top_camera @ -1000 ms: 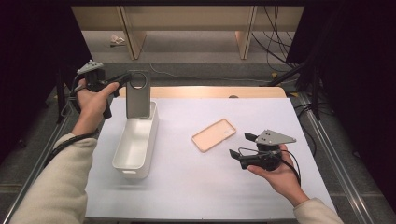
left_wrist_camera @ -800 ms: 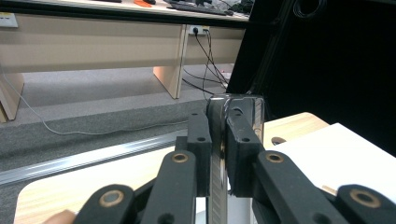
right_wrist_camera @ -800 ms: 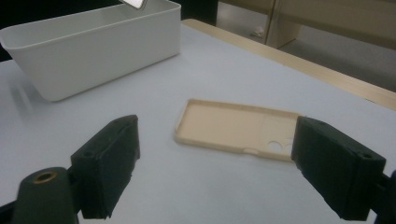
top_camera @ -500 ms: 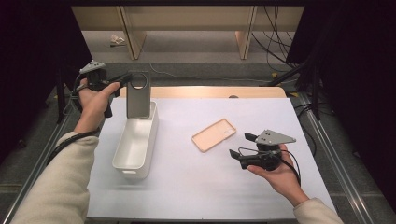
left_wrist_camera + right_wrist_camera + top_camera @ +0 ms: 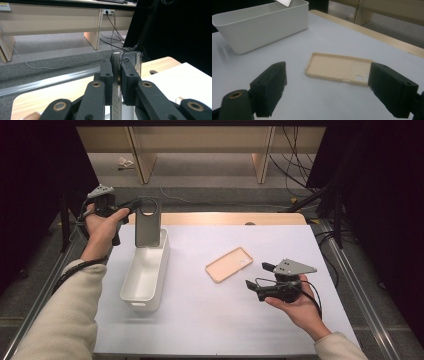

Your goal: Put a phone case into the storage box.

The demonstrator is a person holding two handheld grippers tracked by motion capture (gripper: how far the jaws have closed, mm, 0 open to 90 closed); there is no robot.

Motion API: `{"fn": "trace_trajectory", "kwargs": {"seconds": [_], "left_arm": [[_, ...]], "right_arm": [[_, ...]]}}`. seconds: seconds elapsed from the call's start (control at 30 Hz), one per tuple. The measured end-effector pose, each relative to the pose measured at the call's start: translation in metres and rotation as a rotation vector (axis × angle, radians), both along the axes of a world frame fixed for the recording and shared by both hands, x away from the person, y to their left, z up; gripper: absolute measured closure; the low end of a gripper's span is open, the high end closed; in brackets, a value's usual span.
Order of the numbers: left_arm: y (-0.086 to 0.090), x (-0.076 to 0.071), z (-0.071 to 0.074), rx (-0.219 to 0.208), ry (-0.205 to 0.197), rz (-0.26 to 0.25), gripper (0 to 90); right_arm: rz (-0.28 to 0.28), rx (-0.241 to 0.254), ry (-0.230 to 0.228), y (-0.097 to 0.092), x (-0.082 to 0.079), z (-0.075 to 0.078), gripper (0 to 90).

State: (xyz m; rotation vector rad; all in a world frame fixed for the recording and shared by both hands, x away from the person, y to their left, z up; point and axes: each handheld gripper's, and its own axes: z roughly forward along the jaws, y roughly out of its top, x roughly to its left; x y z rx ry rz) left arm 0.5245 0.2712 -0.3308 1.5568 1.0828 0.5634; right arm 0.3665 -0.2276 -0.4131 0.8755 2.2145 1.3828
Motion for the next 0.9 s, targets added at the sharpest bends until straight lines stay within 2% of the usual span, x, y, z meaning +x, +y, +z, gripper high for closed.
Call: {"fn": "trace_trajectory", "kwargs": {"seconds": [0.9], "left_arm": [[-0.002, 0.016, -0.016, 0.003, 0.041, 0.01, 81.4]], "right_arm": [[0.002, -0.001, 0.001, 0.0, 0.0, -0.001, 16.4]]}}
